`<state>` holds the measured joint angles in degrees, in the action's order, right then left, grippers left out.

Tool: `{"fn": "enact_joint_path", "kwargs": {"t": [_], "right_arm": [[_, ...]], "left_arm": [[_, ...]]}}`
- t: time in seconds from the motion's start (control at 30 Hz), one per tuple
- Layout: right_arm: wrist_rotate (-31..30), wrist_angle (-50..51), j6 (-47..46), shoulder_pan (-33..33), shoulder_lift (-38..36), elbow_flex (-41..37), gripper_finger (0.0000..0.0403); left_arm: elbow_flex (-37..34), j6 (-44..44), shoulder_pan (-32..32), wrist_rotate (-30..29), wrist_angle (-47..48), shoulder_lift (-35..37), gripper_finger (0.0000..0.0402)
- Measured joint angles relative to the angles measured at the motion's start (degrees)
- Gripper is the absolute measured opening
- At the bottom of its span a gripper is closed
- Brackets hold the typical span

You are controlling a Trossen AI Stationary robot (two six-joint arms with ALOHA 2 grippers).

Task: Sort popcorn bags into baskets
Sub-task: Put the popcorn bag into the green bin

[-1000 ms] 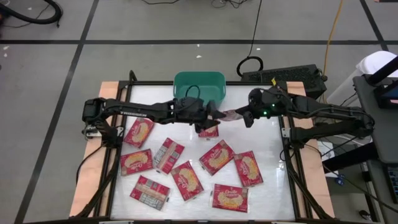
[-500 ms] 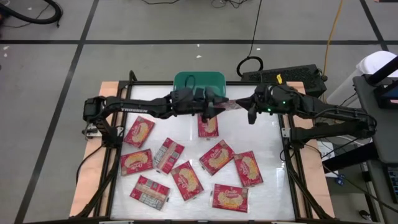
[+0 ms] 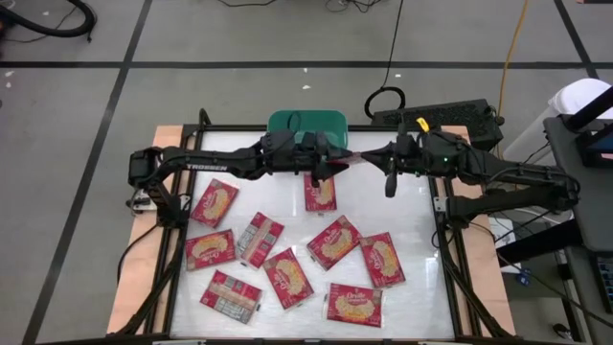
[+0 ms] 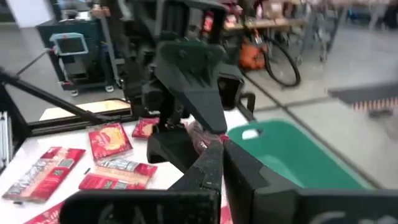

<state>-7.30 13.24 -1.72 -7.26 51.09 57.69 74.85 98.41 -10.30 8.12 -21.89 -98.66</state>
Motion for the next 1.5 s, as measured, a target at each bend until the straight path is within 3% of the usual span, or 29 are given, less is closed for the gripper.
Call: {"fn": "enact_joint_path", "kwargs": {"t": [0.3, 0.47, 0.67, 0.93, 1.03, 1.17, 1.3, 1.5], "right_arm": [[-0.05, -0.84, 3.98, 1.58, 0.02, 0.0, 0.0], [-0.01, -1.3, -2.32, 1.81, -0.13, 0.0, 0.0], [2.01, -1.18, -18.07, 1.76, -2.35, 0.0, 0.0018], [3.49, 3.64, -43.21, 0.41, -6.86, 0.0, 0.0101], [8.72, 6.62, -51.69, -1.69, -7.41, 0.0, 0.0139], [15.07, 9.53, -55.06, -3.34, -7.3, 0.0, 0.0191], [21.2, 14.15, -57.49, -5.96, -6.72, 0.0, 0.0234], [36.31, 16.4, -57.62, -8.31, -5.98, -0.07, 0.0268]], "left_arm": [[0.0, -5.49, -0.12, 1.11, -2.66, 0.04, 0.0089], [0.0, -11.16, -0.12, 2.37, -5.42, 0.04, 0.0011], [-0.04, -25.73, 0.25, 2.41, -9.16, 0.69, 0.0006], [-0.04, -53.1, 3.6, 2.43, -8.59, 3.26, 0.0004], [-0.01, -65.15, 5.93, 2.47, -5.48, 4.18, 0.0003], [0.01, -74.76, 8.87, 2.49, -0.1, 4.01, 0.0009], [0.02, -79.19, 11.25, 2.07, 5.84, 4.1, 0.0004], [0.02, -80.76, 13.67, 1.32, 11.71, 4.08, 0.0007]]}}
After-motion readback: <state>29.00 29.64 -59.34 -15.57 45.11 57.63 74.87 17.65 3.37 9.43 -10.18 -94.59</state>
